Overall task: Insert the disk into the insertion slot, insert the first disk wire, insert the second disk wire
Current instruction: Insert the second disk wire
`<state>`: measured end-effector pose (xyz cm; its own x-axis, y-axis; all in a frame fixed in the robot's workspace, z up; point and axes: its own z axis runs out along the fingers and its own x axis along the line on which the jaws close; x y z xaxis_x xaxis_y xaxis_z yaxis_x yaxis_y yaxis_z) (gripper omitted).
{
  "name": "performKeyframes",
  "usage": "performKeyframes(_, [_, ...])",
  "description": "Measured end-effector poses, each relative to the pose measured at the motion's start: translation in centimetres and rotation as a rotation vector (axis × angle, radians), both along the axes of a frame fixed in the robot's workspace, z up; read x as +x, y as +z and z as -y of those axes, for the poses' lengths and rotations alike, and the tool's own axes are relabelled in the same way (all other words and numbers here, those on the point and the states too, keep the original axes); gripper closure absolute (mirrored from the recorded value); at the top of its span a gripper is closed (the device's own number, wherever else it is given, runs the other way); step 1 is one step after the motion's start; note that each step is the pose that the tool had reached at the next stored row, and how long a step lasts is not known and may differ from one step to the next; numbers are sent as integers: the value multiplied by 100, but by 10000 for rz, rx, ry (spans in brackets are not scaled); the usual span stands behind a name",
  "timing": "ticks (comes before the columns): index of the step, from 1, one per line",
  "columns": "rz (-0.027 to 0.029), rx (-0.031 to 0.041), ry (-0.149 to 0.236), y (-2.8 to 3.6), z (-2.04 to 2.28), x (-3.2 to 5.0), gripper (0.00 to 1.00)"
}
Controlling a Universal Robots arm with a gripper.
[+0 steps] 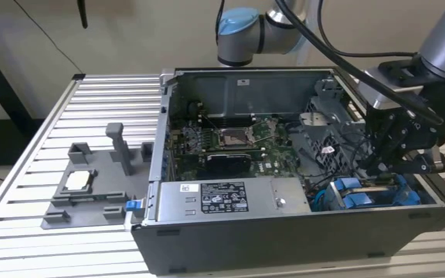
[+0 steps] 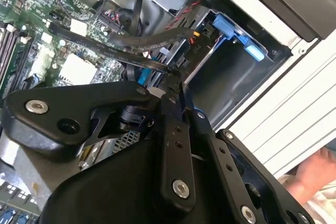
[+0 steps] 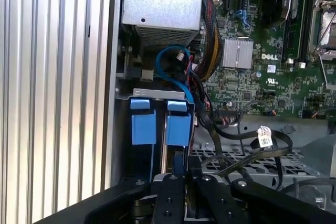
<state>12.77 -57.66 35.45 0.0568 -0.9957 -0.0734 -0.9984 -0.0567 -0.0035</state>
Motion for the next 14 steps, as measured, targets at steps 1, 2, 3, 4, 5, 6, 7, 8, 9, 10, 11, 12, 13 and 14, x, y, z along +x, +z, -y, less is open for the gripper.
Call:
performKeyframes(1, [-13,20,-15,-6,2,0,84])
performKeyframes(2, [-22,38,-29,-13,2,1,84])
performKeyframes(3, [-32,59,-45,-21,3,2,84])
performKeyframes(4, [-39,78,-60,-28,4,3,84])
performKeyframes(5, [-44,99,-75,-36,5,5,84])
performKeyframes(6, [-48,119,-87,-44,6,8,84])
performKeyframes(7, [-56,136,-98,-52,8,10,84])
performKeyframes(8, [-71,150,-106,-58,10,13,84])
performKeyframes(9, [-85,163,-113,-66,11,17,84])
performKeyframes(10, [-95,175,-121,-72,13,19,84])
performKeyframes(11, [-101,188,-130,-79,14,23,84])
performKeyframes(12, [-107,200,-141,-85,16,27,84])
performKeyframes(13, [-111,210,-150,-91,18,31,84])
performKeyframes(14, [-114,221,-159,-97,20,36,84])
